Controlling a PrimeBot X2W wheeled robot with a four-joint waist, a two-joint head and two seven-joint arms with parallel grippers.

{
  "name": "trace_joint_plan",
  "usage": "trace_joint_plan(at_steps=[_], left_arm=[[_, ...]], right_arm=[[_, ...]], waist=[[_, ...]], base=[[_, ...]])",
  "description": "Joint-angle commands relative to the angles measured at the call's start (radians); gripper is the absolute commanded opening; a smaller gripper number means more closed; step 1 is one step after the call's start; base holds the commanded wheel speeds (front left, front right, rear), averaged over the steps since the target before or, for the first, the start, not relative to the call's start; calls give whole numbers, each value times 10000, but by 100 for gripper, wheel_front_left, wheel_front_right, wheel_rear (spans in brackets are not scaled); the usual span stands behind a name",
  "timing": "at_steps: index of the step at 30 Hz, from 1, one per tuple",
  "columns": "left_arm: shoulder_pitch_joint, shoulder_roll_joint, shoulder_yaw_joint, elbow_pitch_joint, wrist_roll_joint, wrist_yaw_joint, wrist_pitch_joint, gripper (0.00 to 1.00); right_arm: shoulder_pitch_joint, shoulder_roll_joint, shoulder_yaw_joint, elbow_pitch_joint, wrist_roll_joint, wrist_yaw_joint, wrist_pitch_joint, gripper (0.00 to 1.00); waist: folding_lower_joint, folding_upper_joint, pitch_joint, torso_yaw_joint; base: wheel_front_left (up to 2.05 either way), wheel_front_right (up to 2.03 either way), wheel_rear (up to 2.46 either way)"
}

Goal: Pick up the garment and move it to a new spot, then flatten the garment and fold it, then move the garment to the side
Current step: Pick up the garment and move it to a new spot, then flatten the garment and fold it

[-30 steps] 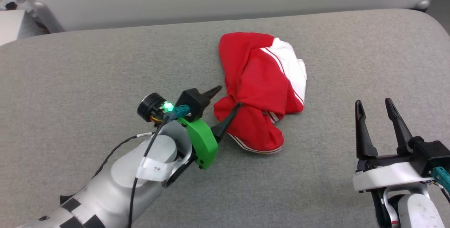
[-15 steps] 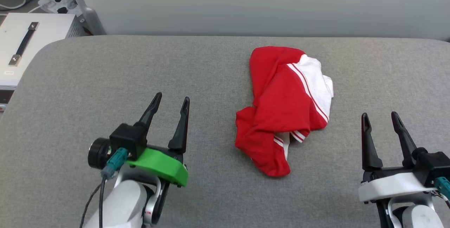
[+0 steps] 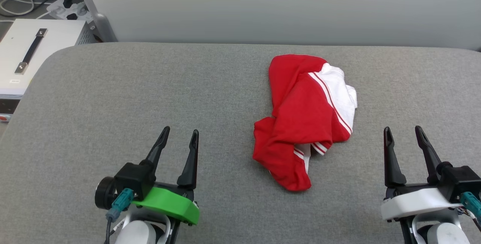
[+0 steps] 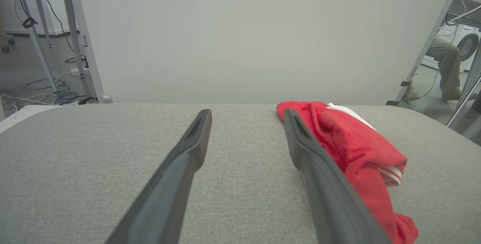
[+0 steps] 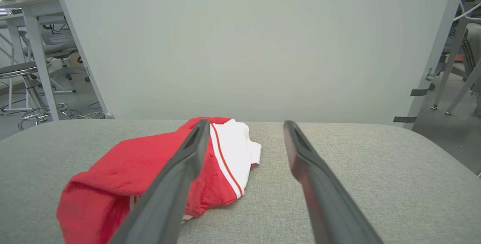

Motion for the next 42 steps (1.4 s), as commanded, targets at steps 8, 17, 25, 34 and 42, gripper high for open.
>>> trace_joint_plan(at_steps=[8, 17, 25, 34, 42], left_arm=[[49, -452, 457, 100, 539, -478, -58, 100], [-262, -632, 578, 102, 694, -630, -58, 100], [-643, -705, 689, -22, 775, -654, -58, 100], [-1141, -742, 609, -142, 742, -658, -59, 100], [-1366, -758, 506, -204, 718, -658, -59, 100]], right_arm=[[42, -14, -28, -12, 15, -11, -61, 100], [-677, -746, 531, 353, 122, -11, 2401, 100], [-2201, -2192, 1382, -19, 2168, -11, 7771, 100], [-3658, -3074, 1649, 58, 2919, -11, 11677, 100], [-4436, -3326, 1602, 722, 2506, -11, 12273, 100]], waist=[[0, 0, 126, -62], [0, 0, 697, 131], [0, 0, 1431, 540], [0, 0, 2201, 1352], [0, 0, 2738, 1958]], base=[[0, 0, 0], [0, 0, 0], [0, 0, 0], [0, 0, 0], [0, 0, 0]])
